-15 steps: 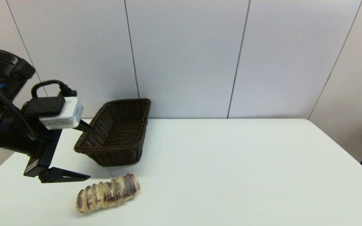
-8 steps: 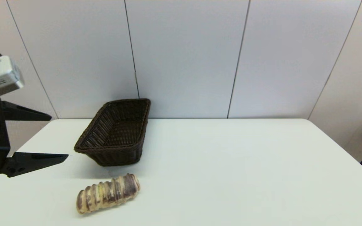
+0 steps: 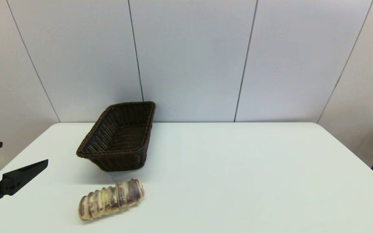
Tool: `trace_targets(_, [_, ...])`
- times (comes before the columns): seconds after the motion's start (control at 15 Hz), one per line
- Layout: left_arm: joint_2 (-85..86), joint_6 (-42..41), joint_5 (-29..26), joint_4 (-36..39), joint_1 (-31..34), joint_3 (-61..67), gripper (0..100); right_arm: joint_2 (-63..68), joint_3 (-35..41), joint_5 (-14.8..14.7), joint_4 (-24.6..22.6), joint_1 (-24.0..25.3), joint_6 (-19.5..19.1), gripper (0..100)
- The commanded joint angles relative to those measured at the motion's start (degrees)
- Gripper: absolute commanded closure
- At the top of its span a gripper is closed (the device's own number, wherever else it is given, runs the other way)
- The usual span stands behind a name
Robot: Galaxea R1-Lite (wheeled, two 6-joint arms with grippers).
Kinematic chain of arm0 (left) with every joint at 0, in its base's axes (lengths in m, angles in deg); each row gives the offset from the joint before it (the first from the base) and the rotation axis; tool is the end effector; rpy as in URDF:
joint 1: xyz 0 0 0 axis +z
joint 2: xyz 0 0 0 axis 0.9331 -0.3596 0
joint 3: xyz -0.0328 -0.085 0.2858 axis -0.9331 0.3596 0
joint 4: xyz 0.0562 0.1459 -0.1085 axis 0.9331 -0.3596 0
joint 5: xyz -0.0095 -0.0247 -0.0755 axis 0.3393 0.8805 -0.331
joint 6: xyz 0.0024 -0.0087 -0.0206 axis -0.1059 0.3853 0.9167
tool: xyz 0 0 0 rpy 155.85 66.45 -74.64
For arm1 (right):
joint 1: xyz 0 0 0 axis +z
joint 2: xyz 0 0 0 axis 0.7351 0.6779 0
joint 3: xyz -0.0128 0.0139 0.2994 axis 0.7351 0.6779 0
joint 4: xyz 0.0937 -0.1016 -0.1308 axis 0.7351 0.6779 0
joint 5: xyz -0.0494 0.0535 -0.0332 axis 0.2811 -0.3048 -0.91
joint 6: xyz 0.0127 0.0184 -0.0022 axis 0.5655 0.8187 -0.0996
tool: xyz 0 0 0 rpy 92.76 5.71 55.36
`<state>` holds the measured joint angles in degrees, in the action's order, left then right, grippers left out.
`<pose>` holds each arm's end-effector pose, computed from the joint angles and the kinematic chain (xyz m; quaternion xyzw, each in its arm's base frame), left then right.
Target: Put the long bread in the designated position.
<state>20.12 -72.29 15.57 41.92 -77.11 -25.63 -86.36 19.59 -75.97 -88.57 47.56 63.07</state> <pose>0.0973 -0.0133 0.2355 0.1363 0.1790 -0.0768 0.9713 -0.0228 -0.0001 0.0753 -0.0027 0.0013 0.0034 1.0000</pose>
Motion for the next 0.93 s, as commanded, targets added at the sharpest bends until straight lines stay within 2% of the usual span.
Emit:
trace_targets(0.07, [15.55,2.01,1.24,16.04,0.27,18.12,0,0.06,0.00,-0.05,0.04,0.02,0.04,0])
trace_targets(0.53, [32.69,0.34,-2.10,18.68,4.84,27.96,0,0.06,0.00,-0.05,-0.05,0.02,-0.05,0])
trace_targets(0.93, [41.92,5.27,-2.37,18.15,8.00,36.75,0,0.06,0.00,0.04,-0.05,0.02,-0.05,0])
